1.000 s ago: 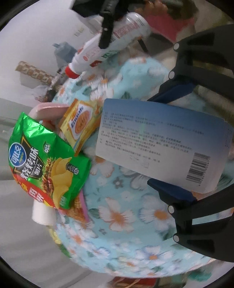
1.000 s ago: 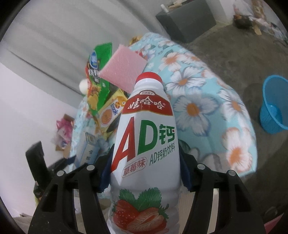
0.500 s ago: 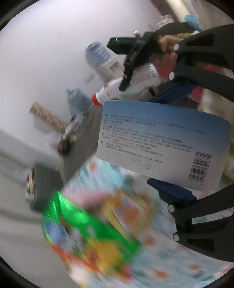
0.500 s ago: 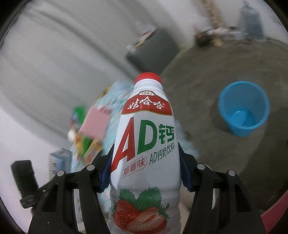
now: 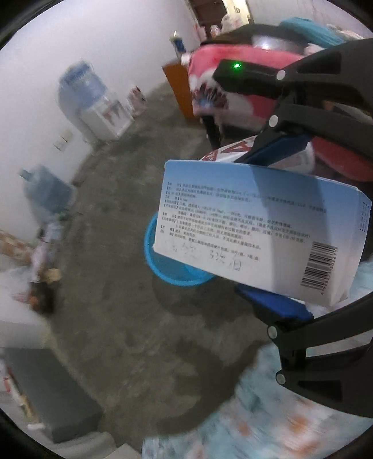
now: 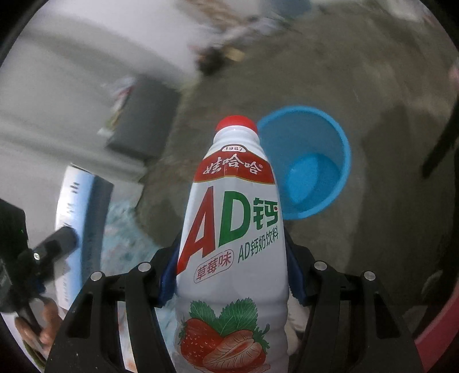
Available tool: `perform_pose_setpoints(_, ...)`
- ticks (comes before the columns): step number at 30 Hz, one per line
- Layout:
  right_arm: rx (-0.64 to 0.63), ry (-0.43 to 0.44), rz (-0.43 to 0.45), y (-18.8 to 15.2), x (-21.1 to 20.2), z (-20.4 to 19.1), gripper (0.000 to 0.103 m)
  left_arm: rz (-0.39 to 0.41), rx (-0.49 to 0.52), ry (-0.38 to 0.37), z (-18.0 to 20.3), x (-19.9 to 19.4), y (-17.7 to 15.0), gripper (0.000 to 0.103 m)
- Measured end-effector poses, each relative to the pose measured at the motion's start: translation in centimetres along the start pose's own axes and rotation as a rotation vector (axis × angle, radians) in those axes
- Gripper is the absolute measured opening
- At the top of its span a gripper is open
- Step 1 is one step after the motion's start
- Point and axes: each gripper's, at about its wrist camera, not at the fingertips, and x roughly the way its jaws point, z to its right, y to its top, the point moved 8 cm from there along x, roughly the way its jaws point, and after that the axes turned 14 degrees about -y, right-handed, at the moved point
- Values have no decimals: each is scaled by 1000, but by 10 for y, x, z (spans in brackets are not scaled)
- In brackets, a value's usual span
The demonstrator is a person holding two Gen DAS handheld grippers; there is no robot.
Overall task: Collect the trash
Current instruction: 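Carry bottle and box over the blue wastebasket and open both tools, then move both tools back toward the trash on the bed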
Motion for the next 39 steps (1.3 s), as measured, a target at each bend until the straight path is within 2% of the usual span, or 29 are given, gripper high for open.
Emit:
perform_pose_setpoints(3, 95, -10, -43, 21, 33, 18, 59, -39, -50, 12, -13, 54, 29, 79)
perform_pose_setpoints(5, 137, -19, -55, 36, 49, 27, 60, -21, -102, 10, -23, 79, 49, 85)
perform_pose_setpoints(7, 211, -5, -48, 51, 64, 38, 64, 15, -147, -4, -29, 88, 53, 90)
perform_pose_setpoints(9, 253, -1, -43, 59, 74, 44, 71, 14, -175, -30, -33, 89, 47, 91)
perform_pose_setpoints(11, 273, -7, -38, 61, 83, 45, 72, -1, -187, -49, -33, 96, 47, 91)
perform_pose_setpoints(15, 288, 41, -27, 58, 83, 47, 72, 38, -167, -54, -33, 86, 47, 92)
perform_pose_setpoints(20, 229, 36, -10, 45, 76, 41, 72, 86, -115, -60, -23, 59, 43, 92)
perform_pose_setpoints(23, 195, 45, 15, 37, 61, 36, 71, 134, -63, -66, -12, 33, 35, 91)
perform_pose_setpoints(28, 59, 21, 94, 31, 31, 8, 71, 242, 4, -108, 13, -21, 14, 92)
perform_pose_setpoints(31, -50, 9, 157, 22, 4, -19, 72, 287, 29, -179, 32, -59, -8, 92)
perform_pose_setpoints(35, -185, -21, 263, 3, -35, -53, 84, 298, -1, -282, 47, -105, -46, 92)
perform_pose_setpoints(39, -297, -90, 375, -21, -70, -78, 95, 312, 52, -177, 45, -145, -86, 95)
